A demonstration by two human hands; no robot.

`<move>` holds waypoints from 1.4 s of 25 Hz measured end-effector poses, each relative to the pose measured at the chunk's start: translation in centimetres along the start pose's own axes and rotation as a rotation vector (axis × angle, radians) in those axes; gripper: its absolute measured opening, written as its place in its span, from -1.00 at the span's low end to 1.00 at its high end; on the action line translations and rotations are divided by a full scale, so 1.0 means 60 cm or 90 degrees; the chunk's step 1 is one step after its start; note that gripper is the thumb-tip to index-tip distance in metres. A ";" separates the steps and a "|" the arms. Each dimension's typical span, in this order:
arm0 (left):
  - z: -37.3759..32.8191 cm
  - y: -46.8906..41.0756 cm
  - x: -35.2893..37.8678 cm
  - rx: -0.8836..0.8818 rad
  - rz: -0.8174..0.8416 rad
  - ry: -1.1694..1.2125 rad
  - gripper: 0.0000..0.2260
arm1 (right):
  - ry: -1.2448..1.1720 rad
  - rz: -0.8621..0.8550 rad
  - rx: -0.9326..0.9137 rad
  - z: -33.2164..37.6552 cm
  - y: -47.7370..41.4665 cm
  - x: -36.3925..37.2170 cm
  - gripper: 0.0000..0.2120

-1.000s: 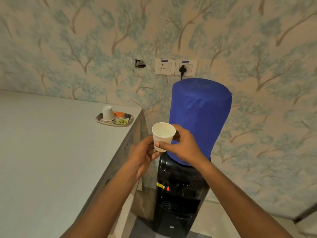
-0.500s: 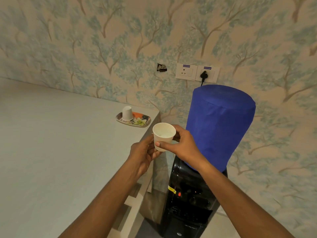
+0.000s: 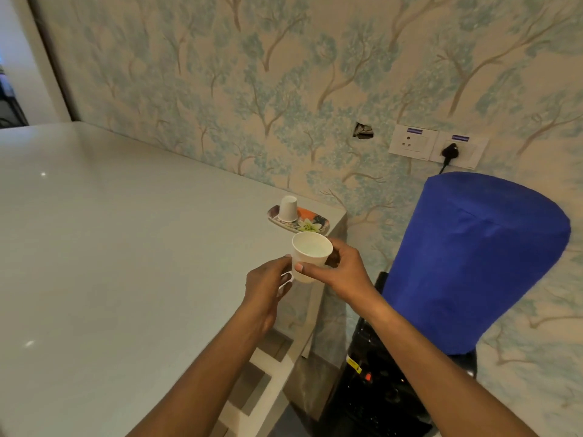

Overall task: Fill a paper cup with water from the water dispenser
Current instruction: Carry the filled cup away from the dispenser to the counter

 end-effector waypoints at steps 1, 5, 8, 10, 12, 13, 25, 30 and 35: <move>-0.008 -0.005 -0.017 0.030 -0.014 -0.020 -0.78 | -0.003 0.013 0.000 0.001 -0.007 0.017 -0.36; -0.045 -0.015 -0.064 0.146 -0.033 -0.079 -0.81 | 0.004 0.032 -0.005 0.002 -0.036 0.072 -0.31; -0.067 -0.029 -0.089 0.198 -0.038 -0.104 -0.83 | -0.005 0.041 -0.005 -0.001 -0.061 0.115 -0.32; -0.072 -0.040 -0.109 0.204 -0.047 -0.103 -0.83 | -0.006 0.047 -0.003 -0.003 -0.074 0.141 -0.34; -0.074 -0.053 -0.133 0.203 -0.057 -0.093 -0.85 | -0.006 0.060 -0.001 -0.006 -0.090 0.171 -0.36; -0.073 -0.059 -0.144 0.202 -0.059 -0.087 -0.84 | -0.004 0.065 -0.001 -0.007 -0.098 0.184 -0.37; -0.015 -0.139 -0.260 0.131 -0.086 -0.133 -0.63 | 0.025 0.101 0.036 -0.057 -0.153 0.332 -0.39; 0.008 -0.157 -0.275 0.124 -0.086 -0.155 -0.62 | 0.015 0.099 0.043 -0.078 -0.164 0.351 -0.41; 0.022 -0.169 -0.286 0.128 -0.103 -0.173 -0.64 | 0.016 0.108 0.037 -0.084 -0.169 0.363 -0.41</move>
Point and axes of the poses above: each hand's wrist, its own y-axis away from the middle knuckle, its own x-axis out of the palm, z = x × y, the point moved 7 cm from there along -y, towards the middle knuckle, and after that the axes turned 14 degrees about x, right-handed, at the moved point
